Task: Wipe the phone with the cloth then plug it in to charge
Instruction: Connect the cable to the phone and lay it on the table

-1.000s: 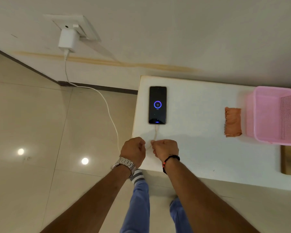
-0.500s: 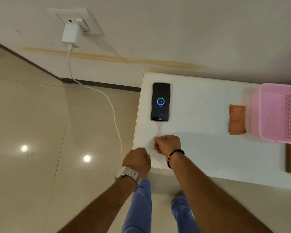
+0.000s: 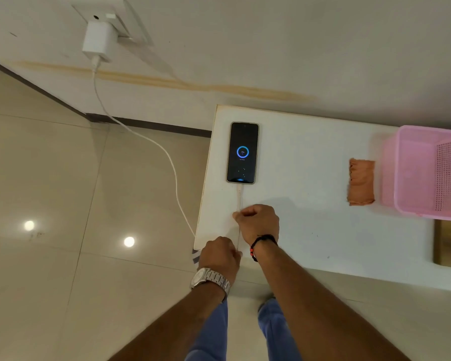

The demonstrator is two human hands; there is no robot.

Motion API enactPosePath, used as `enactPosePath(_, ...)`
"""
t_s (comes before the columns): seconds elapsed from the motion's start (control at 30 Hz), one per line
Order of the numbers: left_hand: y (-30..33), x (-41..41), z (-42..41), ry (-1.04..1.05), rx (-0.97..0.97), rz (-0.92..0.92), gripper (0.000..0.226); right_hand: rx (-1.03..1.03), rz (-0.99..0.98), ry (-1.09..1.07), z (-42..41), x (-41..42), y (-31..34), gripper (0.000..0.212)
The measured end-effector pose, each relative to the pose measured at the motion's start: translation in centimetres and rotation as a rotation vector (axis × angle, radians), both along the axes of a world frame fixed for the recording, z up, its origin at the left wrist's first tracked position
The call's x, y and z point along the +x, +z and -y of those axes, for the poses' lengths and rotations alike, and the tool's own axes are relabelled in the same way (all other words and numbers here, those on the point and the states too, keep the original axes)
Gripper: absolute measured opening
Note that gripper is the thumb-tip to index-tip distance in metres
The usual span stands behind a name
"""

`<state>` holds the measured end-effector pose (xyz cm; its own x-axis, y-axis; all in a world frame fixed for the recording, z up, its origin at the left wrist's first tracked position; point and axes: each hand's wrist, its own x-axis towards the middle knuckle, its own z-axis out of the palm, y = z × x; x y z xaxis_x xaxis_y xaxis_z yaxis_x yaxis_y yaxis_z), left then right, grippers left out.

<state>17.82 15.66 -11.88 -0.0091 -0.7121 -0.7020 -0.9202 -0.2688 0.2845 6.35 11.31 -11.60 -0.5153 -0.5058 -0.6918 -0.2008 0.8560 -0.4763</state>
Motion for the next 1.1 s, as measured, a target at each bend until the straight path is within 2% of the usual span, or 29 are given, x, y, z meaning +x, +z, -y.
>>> enactPosePath(0.23,-0.7,0.1,-1.0,0.032,-0.011,0.026,0.024,0.005,0.075,0.012,-0.6,0.4,-0.3,0.011)
enactPosePath(0.47,-0.8,0.1,-1.5,0.214,-0.025,0.011,0.017,0.008,0.058,-0.001,-0.1,1.0,-0.5,0.013)
enactPosePath(0.7,-1.1,1.0,-1.8,0.157,-0.025,0.004,0.027,0.022,0.018,0.001,-0.1,1.0,-0.6,0.017)
enactPosePath(1.1,-1.4,0.8,-0.6,0.150,0.063,-0.019,0.025,0.047,0.006,0.003,0.1,1.0,-0.5,0.017)
